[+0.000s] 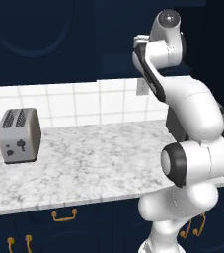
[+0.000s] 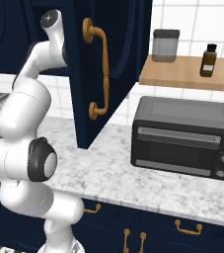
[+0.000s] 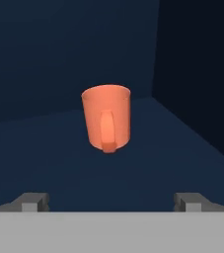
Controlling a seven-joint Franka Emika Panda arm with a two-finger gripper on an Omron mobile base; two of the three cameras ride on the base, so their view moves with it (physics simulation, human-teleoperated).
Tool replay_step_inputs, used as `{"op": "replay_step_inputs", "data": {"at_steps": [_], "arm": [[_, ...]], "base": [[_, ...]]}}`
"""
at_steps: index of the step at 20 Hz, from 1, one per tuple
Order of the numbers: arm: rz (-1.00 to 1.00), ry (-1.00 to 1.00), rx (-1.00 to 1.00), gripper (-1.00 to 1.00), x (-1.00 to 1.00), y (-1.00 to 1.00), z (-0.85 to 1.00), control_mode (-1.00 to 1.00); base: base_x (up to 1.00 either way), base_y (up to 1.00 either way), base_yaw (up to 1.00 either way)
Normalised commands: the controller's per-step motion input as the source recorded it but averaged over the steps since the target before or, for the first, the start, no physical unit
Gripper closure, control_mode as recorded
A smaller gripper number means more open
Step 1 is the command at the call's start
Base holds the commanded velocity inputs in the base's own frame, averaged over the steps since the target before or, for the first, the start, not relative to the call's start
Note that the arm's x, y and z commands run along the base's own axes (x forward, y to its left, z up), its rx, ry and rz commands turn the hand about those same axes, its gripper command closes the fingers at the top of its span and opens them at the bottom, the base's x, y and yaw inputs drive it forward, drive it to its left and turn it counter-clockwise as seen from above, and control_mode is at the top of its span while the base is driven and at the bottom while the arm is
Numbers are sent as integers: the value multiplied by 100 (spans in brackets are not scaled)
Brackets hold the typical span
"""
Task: Gather all objects into one cabinet and sort the glasses and bowls to opposite sides.
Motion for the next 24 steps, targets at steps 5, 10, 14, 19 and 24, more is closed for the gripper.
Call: {"op": "replay_step_inputs", "data": {"at_steps": [5, 10, 14, 19, 24], "arm": [[0, -1, 0, -100, 34, -1, -15, -100], [0, 0, 0, -100, 20, -12, 0, -100], [0, 0, 0, -100, 23, -5, 0, -100], [-1, 0, 0, -100, 35, -7, 0, -100], [-1, 0, 0, -100, 30, -1, 0, -100]], "base": [[0, 0, 0], [0, 0, 0], [0, 0, 0], [0, 0, 0], [0, 0, 0]]}}
